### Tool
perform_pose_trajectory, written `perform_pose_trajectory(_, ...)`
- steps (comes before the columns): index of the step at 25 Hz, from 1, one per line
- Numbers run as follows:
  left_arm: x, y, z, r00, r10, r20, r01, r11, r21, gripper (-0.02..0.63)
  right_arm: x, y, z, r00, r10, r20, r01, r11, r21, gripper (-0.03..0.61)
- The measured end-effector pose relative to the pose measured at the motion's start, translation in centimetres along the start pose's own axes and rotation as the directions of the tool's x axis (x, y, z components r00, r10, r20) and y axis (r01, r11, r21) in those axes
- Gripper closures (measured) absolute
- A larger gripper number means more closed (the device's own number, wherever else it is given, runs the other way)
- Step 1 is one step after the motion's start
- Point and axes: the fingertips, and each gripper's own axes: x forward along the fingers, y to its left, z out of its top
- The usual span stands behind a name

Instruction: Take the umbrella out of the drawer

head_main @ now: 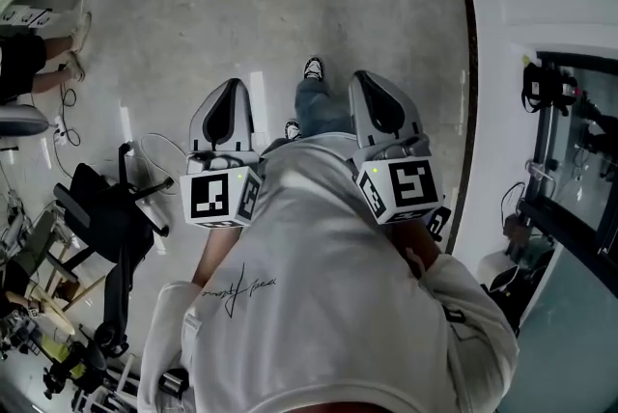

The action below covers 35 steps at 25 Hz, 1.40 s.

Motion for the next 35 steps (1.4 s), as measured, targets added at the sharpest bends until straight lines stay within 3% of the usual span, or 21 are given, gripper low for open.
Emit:
perform_pose_trajectory(13,10.5,2.2,3.6,0.999,0.015,-0.042,-0.016,1.000,-0.024,0.597,8.7,-6.7,3.8,0.999,-0.001,-0.037,0.002,0.999,0.043,0.552)
perform_pose_trajectory(24,17.7,1.5,5.6,0.998,0.008,-0.057,-0.007,1.000,0.013,0.597,14.2,-10.8,5.6,0.997,0.046,-0.053,-0.044,0.998,0.046,0.552)
perform_pose_trajectory(28,19.4,0.1,6.6,0.999,-0.003,-0.040,0.006,0.998,0.066,0.597,15.4,-12.1,5.9,0.995,0.065,-0.073,-0.063,0.998,0.028,0.552)
perform_pose_trajectory(35,20.3,-0.5,6.6,0.999,0.001,-0.037,0.000,0.999,0.052,0.597,16.4,-13.1,5.7,0.992,0.073,-0.101,-0.074,0.997,-0.001,0.552)
